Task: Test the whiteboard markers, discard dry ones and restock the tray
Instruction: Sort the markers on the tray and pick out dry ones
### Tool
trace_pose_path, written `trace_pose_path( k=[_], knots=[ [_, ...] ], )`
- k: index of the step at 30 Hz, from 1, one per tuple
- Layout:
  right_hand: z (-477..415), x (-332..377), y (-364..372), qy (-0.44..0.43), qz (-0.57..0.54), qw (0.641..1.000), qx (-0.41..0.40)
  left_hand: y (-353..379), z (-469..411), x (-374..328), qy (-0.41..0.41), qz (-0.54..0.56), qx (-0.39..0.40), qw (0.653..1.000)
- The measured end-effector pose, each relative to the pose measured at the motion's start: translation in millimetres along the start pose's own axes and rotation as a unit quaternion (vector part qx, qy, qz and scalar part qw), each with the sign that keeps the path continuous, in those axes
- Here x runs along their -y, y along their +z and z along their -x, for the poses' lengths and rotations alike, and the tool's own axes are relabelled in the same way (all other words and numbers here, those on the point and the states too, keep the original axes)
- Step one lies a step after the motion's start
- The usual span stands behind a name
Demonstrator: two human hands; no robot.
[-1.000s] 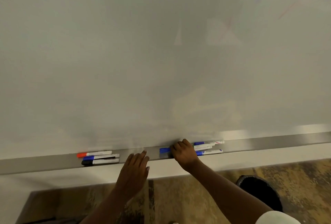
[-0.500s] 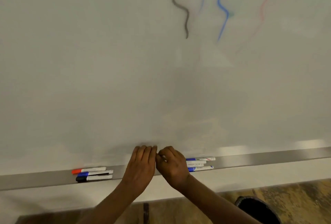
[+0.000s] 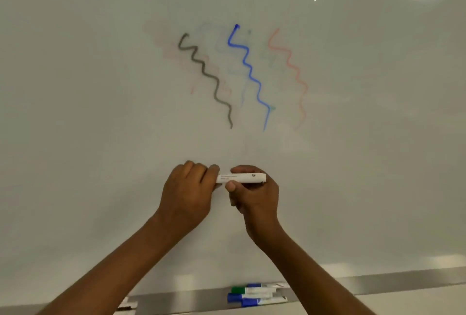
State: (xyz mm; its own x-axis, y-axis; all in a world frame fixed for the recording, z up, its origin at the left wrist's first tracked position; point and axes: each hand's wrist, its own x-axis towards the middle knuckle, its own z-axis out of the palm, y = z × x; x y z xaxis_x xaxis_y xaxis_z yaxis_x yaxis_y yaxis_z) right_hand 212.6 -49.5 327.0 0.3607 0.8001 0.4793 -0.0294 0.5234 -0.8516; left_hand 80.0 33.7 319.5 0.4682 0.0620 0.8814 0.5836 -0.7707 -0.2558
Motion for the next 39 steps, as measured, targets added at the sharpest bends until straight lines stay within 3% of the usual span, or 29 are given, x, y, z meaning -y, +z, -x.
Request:
trace_pose_path(
  k=[3, 8, 12, 20, 23, 25, 28, 32, 39],
  knots=[
    [-17.1, 32.8, 14.5, -0.027, -0.04, 0.998, 0.046, -16.2, -41.5, -0.6, 0.029, 0.003, -0.023, 0.999],
    [-41.9, 79.0, 17.9, -0.104, 0.074, 0.991, 0.047, -44.1, -93.8, 12.0, 0.093, -0.003, -0.077, 0.993],
    [-48.0, 97.3, 17.3, -0.159, 0.1, 0.981, 0.057, -56.4, -111.2, 17.4, 0.128, 0.049, -0.055, 0.989],
    [-51.8, 113.0, 7.9, -0.267, 0.155, 0.95, 0.051, -72.4, -130.4, 22.9, 0.106, 0.156, 0.007, 0.982],
    [-52.4, 120.2, 6.2, -0.292, 0.131, 0.946, 0.056, -76.9, -135.8, 23.4, 0.07, 0.138, 0.002, 0.988],
    [-56.0, 127.6, 3.7, -0.284, 0.048, 0.957, 0.037, -82.7, -137.9, 24.4, 0.015, 0.091, 0.014, 0.996],
    [-75.5, 145.4, -9.2, -0.298, -0.03, 0.952, -0.058, -87.3, -136.6, 29.2, -0.04, 0.039, 0.05, 0.997],
    [-119.3, 162.1, -33.9, -0.324, 0.083, 0.931, -0.146, -87.4, -138.5, 29.8, -0.017, -0.007, 0.032, 0.999],
    [-151.5, 165.8, -44.1, -0.298, 0.176, 0.917, -0.199, -78.6, -151.3, 35.2, 0.002, -0.05, 0.028, 0.998]
  ],
)
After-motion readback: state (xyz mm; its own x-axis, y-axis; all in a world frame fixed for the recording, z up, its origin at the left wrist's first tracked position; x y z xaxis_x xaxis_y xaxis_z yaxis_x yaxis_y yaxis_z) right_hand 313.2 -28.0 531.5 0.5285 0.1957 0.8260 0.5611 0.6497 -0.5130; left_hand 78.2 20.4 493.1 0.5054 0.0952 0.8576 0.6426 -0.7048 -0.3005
